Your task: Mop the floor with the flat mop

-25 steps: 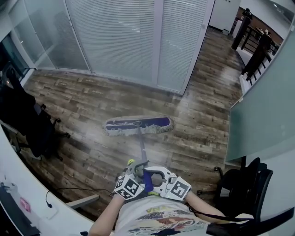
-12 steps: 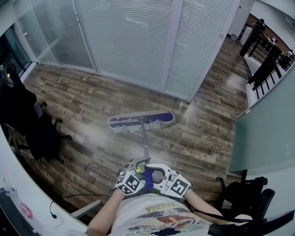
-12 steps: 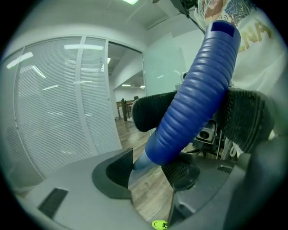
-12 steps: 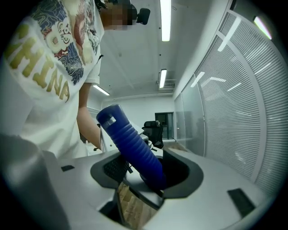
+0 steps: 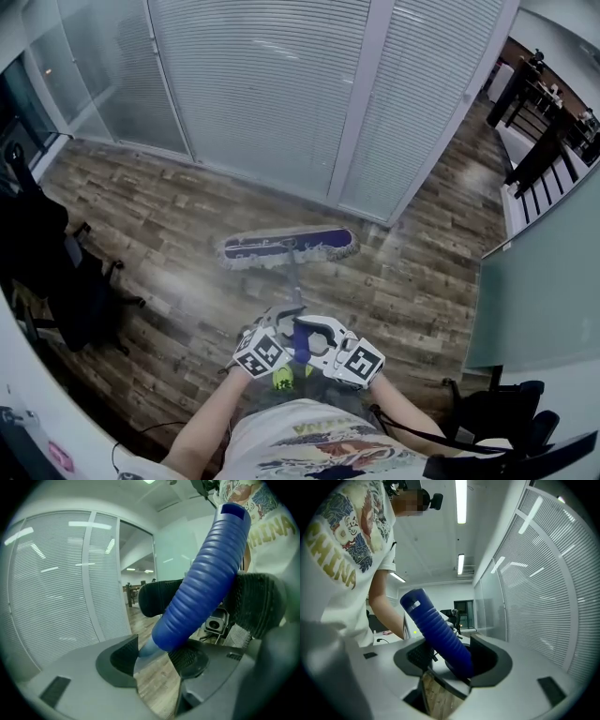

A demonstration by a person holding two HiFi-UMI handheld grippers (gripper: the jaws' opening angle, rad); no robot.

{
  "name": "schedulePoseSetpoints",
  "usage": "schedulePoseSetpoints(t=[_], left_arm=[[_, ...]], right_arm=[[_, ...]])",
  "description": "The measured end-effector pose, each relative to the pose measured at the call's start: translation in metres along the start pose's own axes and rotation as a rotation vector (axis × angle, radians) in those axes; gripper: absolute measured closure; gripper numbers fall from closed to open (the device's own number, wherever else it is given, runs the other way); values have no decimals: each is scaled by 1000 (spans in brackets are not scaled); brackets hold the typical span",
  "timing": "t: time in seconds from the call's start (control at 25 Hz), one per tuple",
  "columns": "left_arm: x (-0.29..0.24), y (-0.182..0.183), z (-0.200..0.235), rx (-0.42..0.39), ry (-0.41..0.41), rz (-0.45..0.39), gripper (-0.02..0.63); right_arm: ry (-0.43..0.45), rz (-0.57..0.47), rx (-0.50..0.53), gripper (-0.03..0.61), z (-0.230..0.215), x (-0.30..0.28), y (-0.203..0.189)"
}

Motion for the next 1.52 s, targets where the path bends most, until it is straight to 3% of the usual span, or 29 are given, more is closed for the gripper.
schedulePoseSetpoints(t=[0.32,0.48,0.68,0.88,1.2,1.52], left_arm=[[-68,-5,113,11,-1,20,436],[-101,1,169,18,-11,29,430],[-118,2,196,-5,-37,61,431],[-99,-10,166,-27,-76,88,425],[-32,-23,70,-12,-73,63,423],[38,-31,-35,56,-31,49,420]], right_arm=[[-11,28,-23,353,-130,-19,-4],[-39,37,-83,353,-194,-24,3],[-65,58,-88,353,-224,-29,5],[-78,117,-87,353,-185,-30,-6],[-56,127,-79,353,-67,-28,-14],[47,130,-68,353,56,-19,-18]])
Point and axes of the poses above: the fingertips, and each gripper's own axes: x backward along the fingers, z to its left, y out of its top, the point moved 5 cm from there along x, backward along the fingers, and after that the axes turned 5 degrees about -x, right-handed, at the moved point
